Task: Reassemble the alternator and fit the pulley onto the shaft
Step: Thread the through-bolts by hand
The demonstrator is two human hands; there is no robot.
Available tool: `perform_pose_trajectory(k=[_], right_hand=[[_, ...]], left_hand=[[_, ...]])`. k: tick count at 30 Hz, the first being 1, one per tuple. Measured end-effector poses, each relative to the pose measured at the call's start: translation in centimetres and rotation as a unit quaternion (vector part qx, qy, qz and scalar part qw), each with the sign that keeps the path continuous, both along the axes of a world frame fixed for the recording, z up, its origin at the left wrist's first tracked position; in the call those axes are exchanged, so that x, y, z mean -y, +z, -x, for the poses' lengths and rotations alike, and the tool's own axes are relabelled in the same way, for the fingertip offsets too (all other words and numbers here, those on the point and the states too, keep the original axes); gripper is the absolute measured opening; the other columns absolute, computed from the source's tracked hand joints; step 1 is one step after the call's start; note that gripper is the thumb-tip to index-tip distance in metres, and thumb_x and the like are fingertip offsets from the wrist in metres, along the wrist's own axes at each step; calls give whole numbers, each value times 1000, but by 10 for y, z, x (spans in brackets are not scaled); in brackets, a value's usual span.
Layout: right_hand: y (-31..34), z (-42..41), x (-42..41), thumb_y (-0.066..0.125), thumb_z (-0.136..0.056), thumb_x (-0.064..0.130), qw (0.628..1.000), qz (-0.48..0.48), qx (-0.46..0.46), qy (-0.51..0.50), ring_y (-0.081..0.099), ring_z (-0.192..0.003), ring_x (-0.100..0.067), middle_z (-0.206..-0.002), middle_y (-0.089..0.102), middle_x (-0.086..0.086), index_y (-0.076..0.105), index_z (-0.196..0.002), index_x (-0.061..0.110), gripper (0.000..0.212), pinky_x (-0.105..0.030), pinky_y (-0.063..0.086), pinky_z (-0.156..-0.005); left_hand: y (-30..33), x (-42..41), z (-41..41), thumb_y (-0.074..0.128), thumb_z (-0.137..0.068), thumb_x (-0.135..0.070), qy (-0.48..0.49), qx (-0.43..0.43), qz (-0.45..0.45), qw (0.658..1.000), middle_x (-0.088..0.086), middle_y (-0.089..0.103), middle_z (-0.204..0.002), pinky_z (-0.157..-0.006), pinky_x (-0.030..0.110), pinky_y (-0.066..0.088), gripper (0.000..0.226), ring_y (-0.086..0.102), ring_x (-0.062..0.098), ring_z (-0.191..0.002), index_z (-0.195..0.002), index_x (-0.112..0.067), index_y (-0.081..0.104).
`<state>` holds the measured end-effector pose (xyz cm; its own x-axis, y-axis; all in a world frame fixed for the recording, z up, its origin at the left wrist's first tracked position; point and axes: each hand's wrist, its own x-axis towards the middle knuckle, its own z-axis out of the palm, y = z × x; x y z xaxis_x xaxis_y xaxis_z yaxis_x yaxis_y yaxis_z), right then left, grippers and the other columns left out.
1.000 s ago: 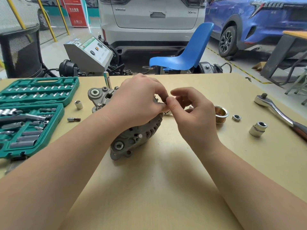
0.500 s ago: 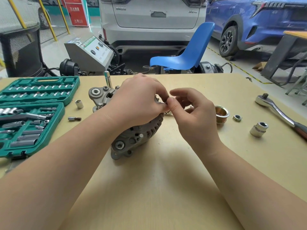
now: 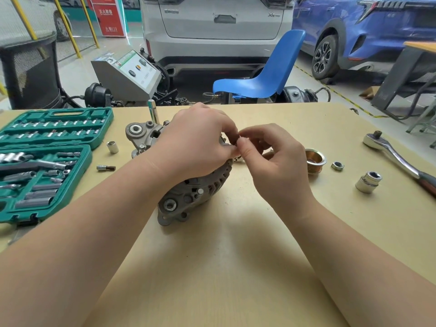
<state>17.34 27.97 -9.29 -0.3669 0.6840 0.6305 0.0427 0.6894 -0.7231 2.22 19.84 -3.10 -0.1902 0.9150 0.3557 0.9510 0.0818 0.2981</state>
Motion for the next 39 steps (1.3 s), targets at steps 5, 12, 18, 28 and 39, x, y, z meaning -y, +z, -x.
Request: perform_pose_trajectory(k=[5,12,18,28,39], right_hand=[[0,1,1,76,-92,17,1000,1,16,-9,67,-77,-15,-82,73,5,77,-90,16,2,-26,50,-68],[2,1,2,77,-92,32,999,46,-14,9,64,-76,-17,-80,69,5,73,-94,18,15,-26,47,-67],[0,1,2,73,-92,11,1000,-7,10,-5,68,-79,-17,-86,74,5,78,-96,15,8,-31,53,-69],[1,0,2,73,-95,30,1000,8,6,-10,68,-80,-21,-84,72,1,76,-98,16,14,-40,55,-71],[1,1,1,77,-92,34,998,-16,37,-51,65,-70,-13,-74,69,8,70,-81,16,22,-42,54,-66]], left_hand=[[-1,0,-2,71,-92,-45,5,-8,-5,1000,-16,73,-113,-105,46,47,18,52,19,-121,-108,-38,78],[0,0,-1,74,-93,-45,-1,16,-11,1000,-16,73,-113,-104,50,47,20,52,20,-121,-108,-33,80],[0,1,-2,69,-94,-45,-3,1,2,1000,-17,75,-115,-106,47,47,21,53,20,-122,-110,-38,81],[1,1,-1,73,-95,-46,0,12,-4,1000,-16,73,-111,-104,48,46,18,52,20,-119,-109,-37,79],[0,0,-1,76,-92,-42,13,1,-8,1000,-12,72,-110,-102,47,48,15,53,20,-117,-104,-33,75]])
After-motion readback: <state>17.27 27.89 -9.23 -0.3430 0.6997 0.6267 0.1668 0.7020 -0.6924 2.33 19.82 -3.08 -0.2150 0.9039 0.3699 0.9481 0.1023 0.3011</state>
